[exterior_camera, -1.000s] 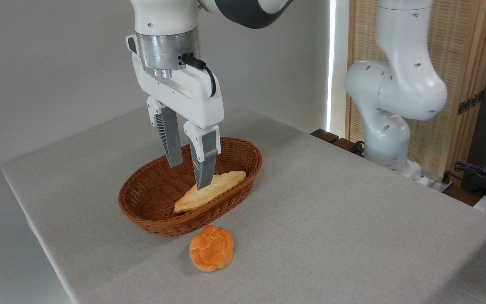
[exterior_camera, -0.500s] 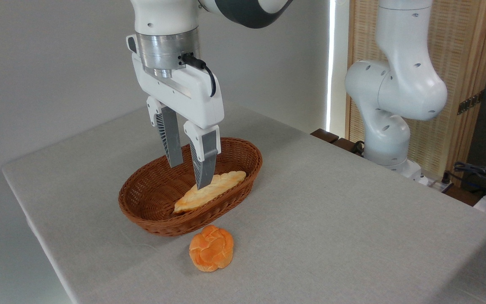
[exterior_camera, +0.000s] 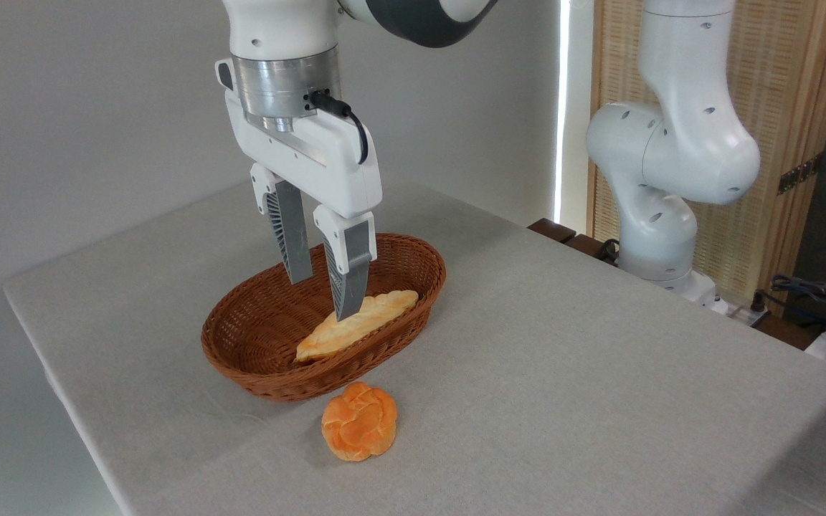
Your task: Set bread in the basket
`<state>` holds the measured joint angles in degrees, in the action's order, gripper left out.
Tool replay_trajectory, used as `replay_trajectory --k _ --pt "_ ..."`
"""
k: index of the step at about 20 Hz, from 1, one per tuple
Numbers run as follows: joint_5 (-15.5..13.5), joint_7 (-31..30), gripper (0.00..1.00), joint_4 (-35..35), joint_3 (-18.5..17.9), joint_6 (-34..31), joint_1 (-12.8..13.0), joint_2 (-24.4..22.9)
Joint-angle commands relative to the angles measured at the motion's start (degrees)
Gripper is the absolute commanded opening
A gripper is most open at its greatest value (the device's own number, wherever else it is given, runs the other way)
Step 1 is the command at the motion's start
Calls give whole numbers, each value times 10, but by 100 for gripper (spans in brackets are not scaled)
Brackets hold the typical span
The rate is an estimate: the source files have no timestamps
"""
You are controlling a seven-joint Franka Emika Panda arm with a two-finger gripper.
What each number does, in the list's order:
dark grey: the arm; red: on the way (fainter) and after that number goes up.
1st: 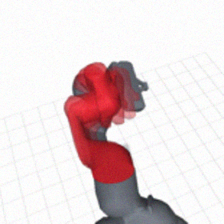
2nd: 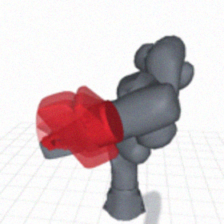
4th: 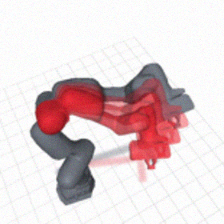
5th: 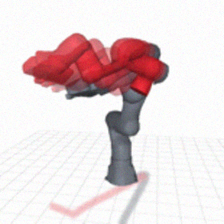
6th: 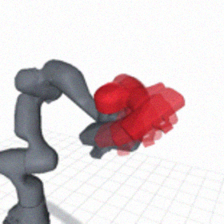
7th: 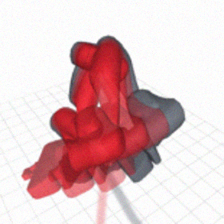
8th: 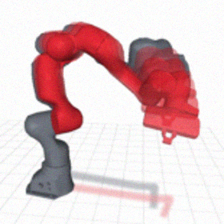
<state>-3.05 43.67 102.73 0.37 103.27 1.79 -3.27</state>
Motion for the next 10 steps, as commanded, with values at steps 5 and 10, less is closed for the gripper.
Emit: replay_trajectory --k 5,10 --pt "-8 -5 100 -10 -3 -18 3 0" --pt "-8 -6 100 -10 -3 -18 3 -1"
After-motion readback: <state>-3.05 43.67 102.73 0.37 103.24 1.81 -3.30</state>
